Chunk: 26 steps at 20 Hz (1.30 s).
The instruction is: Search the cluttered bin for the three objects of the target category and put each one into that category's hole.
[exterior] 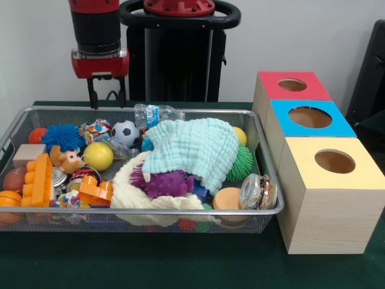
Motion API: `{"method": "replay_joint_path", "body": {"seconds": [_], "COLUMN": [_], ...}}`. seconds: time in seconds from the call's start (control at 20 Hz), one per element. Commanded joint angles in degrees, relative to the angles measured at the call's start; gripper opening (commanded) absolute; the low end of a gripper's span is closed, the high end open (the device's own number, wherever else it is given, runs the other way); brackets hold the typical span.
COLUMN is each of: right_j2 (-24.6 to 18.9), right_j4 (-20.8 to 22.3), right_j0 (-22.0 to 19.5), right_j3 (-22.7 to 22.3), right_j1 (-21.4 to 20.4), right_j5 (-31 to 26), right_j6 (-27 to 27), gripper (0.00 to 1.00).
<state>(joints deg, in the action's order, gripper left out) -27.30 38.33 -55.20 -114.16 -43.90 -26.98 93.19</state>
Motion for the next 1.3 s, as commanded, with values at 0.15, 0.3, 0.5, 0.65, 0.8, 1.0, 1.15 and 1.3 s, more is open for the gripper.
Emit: {"method": "replay_joint_path", "body": {"seconds": [0.15,0.3,0.5,0.65,0.8,1.0,1.15,1.3], "right_j2": [-1.27,-4.1,-5.21,-5.01,-4.74,-4.27,-3.63,-3.94], "right_j4": [-2.43,-2.55,-1.99,-1.75,-1.97,-2.36,-3.2,-4.1], "right_j0": [-3.07,-4.3,-4.39,-3.92,-3.34,-2.28,-1.78,-2.74], "right_j3": [8.48,13.96,17.59,18.14,18.08,16.68,12.91,8.06], "right_j1": [6.68,13.28,17.26,17.73,17.35,15.78,13.89,11.95], "right_j5": [-0.9,-2.63,-2.57,-2.25,-2.27,-2.19,-1.65,-1.11], "right_j6": [-0.31,-5.3,-6.9,-6.06,-4.96,-3.27,-1.0,-0.22], "gripper": [1.0,1.0,1.0,1.0,1.0,1.0,1.0,1.0]}}
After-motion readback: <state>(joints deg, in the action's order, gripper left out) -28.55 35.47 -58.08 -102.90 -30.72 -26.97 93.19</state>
